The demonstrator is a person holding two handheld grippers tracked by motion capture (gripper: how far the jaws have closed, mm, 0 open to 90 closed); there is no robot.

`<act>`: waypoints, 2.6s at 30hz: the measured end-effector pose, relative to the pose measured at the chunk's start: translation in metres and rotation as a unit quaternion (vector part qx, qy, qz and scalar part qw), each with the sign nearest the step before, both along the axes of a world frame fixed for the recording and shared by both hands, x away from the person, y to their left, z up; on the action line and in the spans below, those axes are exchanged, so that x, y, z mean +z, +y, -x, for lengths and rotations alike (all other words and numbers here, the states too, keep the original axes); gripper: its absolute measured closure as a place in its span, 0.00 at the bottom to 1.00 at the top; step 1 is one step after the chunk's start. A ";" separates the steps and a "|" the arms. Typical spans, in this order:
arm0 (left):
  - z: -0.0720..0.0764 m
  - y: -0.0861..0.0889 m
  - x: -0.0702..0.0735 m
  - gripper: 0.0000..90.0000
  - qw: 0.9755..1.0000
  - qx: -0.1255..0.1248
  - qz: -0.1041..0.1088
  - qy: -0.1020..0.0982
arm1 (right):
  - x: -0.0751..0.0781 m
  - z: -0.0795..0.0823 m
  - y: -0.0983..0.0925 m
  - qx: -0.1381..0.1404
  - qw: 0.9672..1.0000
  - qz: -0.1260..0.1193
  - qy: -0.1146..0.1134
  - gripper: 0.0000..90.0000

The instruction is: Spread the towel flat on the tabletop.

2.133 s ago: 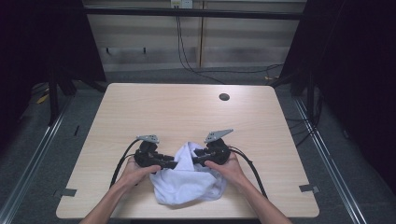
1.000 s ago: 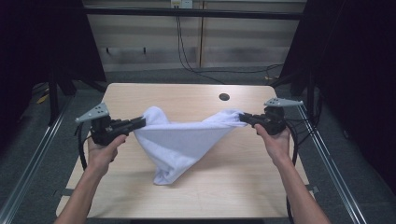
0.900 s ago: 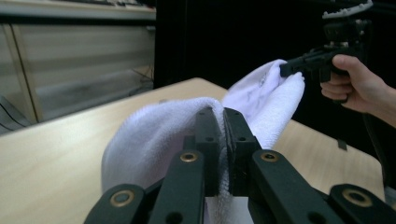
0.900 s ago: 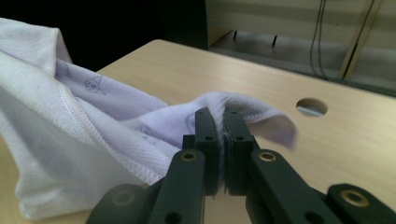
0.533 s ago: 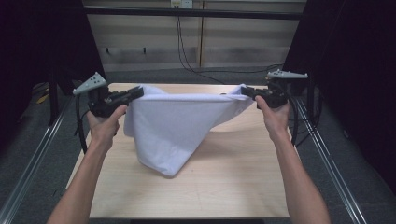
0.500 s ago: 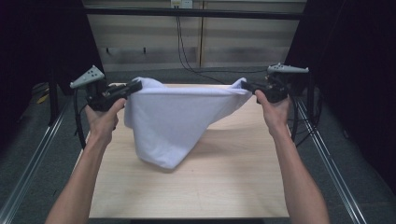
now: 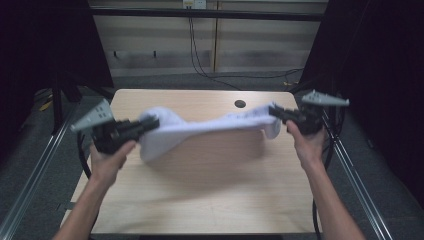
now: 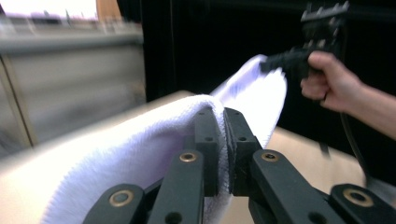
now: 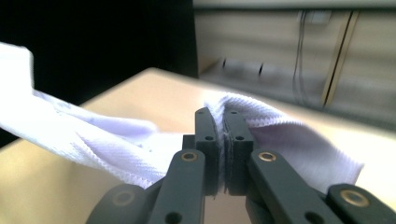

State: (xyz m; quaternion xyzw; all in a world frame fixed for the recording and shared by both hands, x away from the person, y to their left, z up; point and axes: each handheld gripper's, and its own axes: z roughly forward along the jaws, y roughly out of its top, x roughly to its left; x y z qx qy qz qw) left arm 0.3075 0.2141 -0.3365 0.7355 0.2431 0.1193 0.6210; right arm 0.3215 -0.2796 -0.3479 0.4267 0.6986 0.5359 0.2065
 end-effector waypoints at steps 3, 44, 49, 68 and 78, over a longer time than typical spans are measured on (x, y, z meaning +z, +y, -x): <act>0.014 -0.005 -0.049 0.95 0.998 -0.024 -0.009 0.063 | -0.042 0.027 -0.006 0.000 0.999 0.008 0.045 0.96; -0.014 0.004 -0.164 0.96 0.962 -0.037 -0.194 0.189 | -0.148 0.077 0.101 0.191 0.958 0.155 0.148 0.52; -0.002 0.006 -0.160 0.85 0.960 -0.071 -0.181 0.203 | -0.152 0.078 0.096 0.168 0.962 0.168 0.138 0.54; -0.027 0.000 -0.168 0.97 0.962 -0.026 -0.198 0.185 | -0.157 0.011 0.046 0.114 0.973 0.129 0.155 0.98; 0.023 -0.018 -0.162 1.00 0.947 -0.120 -0.218 0.205 | -0.156 -0.016 0.028 0.051 0.978 0.124 0.159 0.87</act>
